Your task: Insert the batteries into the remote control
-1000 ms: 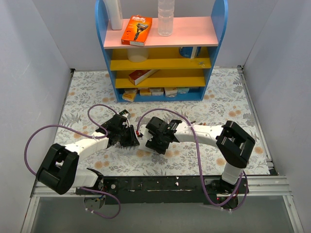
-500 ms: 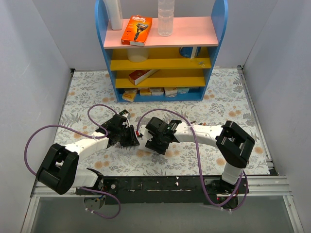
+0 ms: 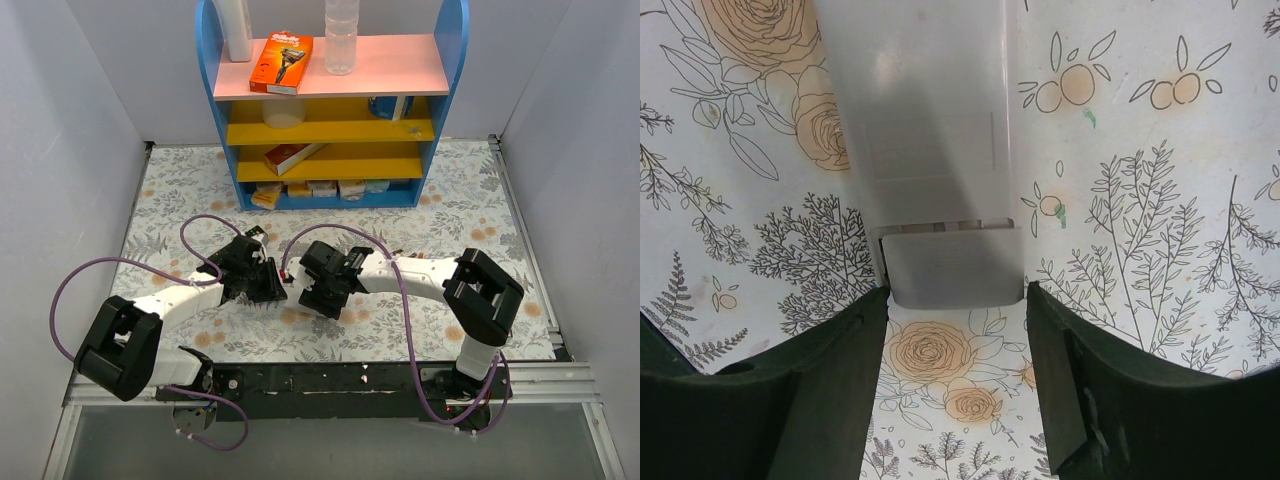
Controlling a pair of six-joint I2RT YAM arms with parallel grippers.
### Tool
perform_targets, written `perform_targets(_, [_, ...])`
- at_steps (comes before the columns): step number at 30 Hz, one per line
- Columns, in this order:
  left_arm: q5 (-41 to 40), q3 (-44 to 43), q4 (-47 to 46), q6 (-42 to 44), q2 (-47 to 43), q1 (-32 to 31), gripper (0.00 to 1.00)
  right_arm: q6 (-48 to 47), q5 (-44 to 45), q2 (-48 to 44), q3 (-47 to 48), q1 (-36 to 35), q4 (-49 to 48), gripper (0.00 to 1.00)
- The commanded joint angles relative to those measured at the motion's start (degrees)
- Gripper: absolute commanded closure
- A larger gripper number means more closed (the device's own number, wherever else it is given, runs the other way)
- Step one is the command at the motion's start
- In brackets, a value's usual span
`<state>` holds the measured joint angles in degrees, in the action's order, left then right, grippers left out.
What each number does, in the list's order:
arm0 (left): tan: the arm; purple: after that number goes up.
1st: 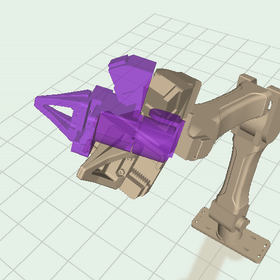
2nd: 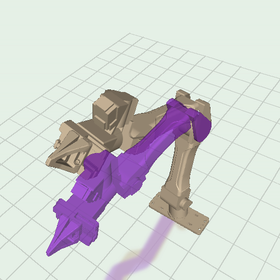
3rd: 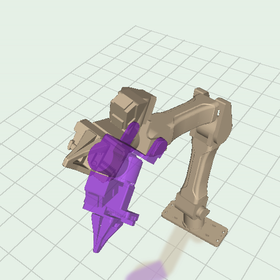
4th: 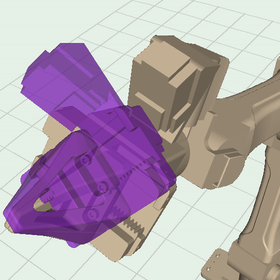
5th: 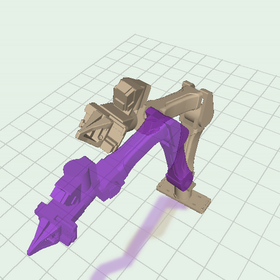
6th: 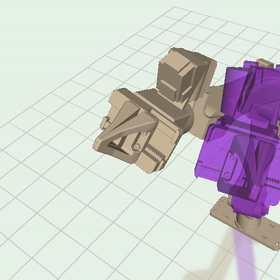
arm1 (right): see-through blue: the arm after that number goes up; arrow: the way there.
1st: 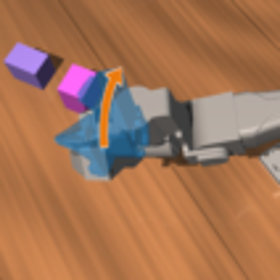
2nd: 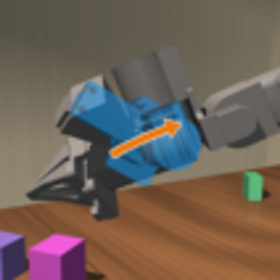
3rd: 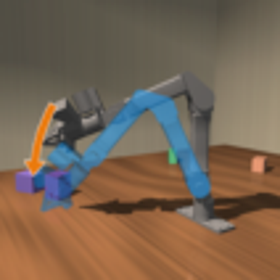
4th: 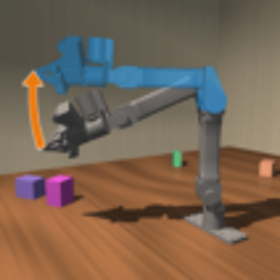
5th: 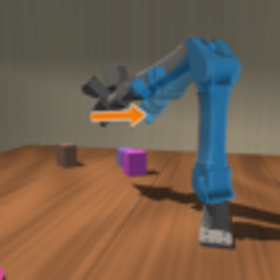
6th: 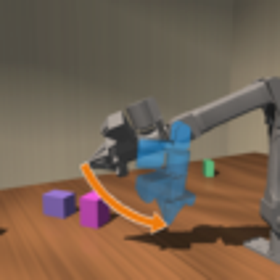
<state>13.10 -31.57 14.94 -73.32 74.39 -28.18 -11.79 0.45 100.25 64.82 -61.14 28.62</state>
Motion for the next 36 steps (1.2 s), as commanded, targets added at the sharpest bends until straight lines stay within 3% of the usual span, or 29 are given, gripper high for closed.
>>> perform_targets(1, [0.0,0.8,2.0,0.1,-0.5,-0.3,0.76,0.5,0.5,0.7,0.7,-0.1,0.5,0.35])
perform_targets(23, [0.1,0.9,2.1,-0.2,-0.8,-0.3,0.76,3.5,-1.7,-5.2,5.2,0.0,1.7,0.23])
perform_targets(30, [0.2,1.1,2.1,-0.5,-1.4,-0.3,0.76,14.9,-1.2,-9.0,3.7,1.0,-0.6,0.24])
perform_targets(36, [0.3,1.3,2.1,-0.9,-1.6,-0.2,0.76,34.0,5.7,-12.3,-2.3,3.1,-0.8,0.33])
